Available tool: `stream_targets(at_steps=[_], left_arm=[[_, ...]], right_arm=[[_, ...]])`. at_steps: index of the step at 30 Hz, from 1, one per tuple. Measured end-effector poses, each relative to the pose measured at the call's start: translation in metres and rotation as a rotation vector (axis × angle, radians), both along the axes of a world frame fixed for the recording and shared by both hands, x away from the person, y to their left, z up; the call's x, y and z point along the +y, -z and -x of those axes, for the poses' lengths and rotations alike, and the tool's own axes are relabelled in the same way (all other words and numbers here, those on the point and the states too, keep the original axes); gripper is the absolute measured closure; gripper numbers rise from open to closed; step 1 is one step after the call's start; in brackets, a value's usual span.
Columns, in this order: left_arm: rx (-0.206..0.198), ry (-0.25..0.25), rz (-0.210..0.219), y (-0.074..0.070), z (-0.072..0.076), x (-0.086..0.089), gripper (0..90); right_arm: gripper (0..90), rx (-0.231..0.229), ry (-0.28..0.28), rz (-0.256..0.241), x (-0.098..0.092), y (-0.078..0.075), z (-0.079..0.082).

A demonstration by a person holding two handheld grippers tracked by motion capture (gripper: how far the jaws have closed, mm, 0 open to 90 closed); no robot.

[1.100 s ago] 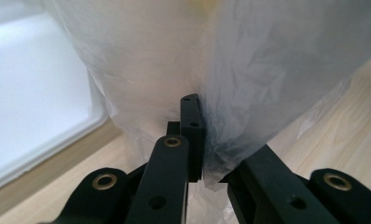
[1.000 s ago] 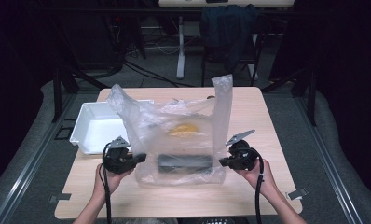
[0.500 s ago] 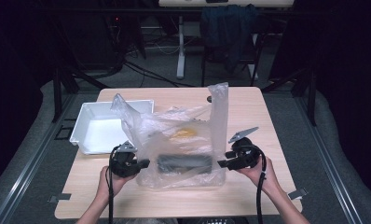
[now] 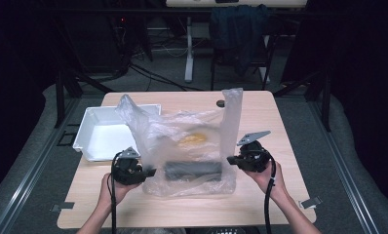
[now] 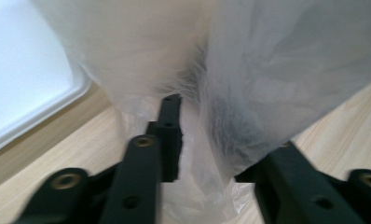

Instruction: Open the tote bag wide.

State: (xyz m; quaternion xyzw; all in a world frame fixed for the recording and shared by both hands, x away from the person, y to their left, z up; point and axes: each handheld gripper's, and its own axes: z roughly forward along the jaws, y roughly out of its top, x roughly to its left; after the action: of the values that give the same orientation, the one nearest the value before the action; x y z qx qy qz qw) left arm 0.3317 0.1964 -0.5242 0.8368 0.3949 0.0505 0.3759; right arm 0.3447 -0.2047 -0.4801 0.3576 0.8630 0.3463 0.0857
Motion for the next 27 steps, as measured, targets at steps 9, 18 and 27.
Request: stream_targets(at_steps=[9, 18, 27], left_arm=[[-0.101, -0.042, 0.083, -0.035, 0.005, 0.014, 57.1], [-0.054, 0.001, -0.002, -0.003, -0.002, -0.003, 84.1], [0.036, 0.028, -0.023, 0.02, -0.006, -0.009, 89.4]], right_arm=[[90.0, 0.007, 0.004, 0.006, -0.005, 0.0, 0.0], [90.0, 0.064, 0.021, 0.017, -0.009, 0.015, -0.006], [90.0, 0.13, 0.001, 0.082, -0.002, 0.039, -0.012]])
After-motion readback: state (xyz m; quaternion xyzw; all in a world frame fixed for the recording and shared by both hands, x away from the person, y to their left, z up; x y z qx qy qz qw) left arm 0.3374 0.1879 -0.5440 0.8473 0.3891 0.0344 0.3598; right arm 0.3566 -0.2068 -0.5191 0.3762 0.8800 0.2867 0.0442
